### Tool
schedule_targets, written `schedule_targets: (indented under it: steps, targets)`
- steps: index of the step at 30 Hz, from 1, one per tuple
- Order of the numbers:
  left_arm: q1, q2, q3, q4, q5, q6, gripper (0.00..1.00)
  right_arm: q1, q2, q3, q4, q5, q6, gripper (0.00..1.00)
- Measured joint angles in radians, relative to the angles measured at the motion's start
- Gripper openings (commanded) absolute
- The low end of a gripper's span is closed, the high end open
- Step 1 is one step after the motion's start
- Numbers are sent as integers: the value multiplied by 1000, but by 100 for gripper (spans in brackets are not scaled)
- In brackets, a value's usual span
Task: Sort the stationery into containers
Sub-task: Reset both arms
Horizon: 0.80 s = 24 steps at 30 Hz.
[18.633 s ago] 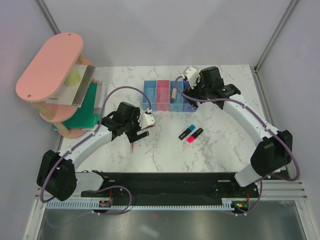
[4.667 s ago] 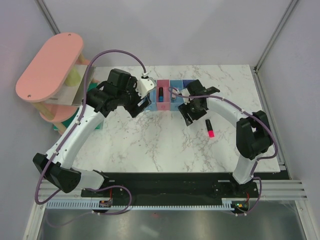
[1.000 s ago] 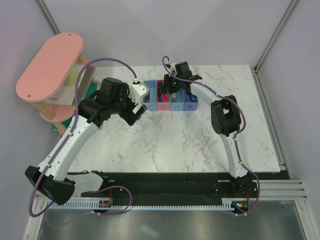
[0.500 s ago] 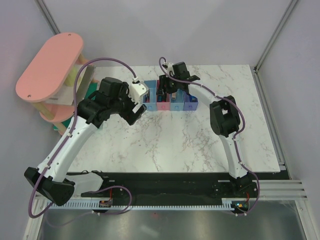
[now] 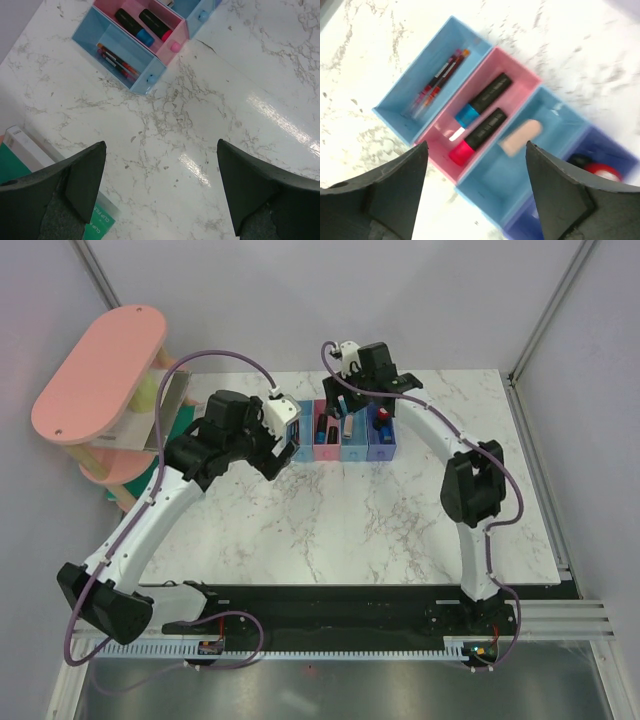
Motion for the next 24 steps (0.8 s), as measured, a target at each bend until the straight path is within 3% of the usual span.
schedule_targets:
  steps: [1, 7, 15, 20, 24]
  targets:
    - [1, 13, -2, 17, 0, -3, 98, 0, -36, -6, -12, 21, -34, 98]
    - [24, 95, -9, 84, 6, -27, 100, -19, -244, -115, -64, 108, -159, 98]
    - [146, 111, -38, 146, 116, -150, 100, -113, -382, -281, -207, 146, -173, 98]
    - [181, 82, -127, 200, 153, -172, 100, -175, -480, -392, -272, 97, -203, 98]
    - [226, 61, -153, 215, 203, -176, 100, -332, -535, -417, -305, -23, -240, 98]
